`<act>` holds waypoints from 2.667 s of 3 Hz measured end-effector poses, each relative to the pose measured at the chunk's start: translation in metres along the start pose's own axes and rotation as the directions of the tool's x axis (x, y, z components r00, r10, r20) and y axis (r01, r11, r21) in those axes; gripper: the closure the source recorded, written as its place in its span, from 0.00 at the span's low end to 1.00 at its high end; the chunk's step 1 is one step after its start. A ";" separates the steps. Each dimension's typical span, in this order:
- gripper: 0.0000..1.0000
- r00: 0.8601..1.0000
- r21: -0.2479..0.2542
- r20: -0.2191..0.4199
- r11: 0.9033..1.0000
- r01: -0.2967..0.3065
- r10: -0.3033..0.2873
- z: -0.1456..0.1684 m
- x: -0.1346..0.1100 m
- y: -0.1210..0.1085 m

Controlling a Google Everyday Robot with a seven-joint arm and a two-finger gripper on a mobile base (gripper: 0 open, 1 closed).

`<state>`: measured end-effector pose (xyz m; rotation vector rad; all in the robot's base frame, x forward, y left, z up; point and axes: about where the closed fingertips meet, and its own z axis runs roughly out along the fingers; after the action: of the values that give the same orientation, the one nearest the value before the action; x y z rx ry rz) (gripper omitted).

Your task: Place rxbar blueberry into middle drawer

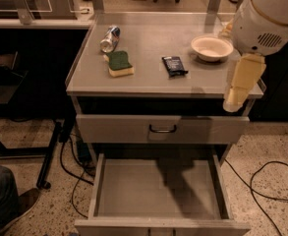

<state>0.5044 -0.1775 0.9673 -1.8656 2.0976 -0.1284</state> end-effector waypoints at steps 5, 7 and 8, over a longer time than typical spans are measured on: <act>0.00 0.987 0.012 0.025 0.987 0.159 -0.159 0.052 -0.040 -0.064; 0.00 0.975 -0.042 -0.025 0.975 0.218 -0.219 0.107 -0.039 -0.114; 0.00 0.975 -0.042 -0.025 0.975 0.218 -0.219 0.107 -0.039 -0.114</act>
Offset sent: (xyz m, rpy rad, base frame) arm 0.0885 0.0319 -0.0264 -0.0324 -0.0493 0.1283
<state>0.6484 -0.1390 0.9062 -2.1265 1.9205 -0.1688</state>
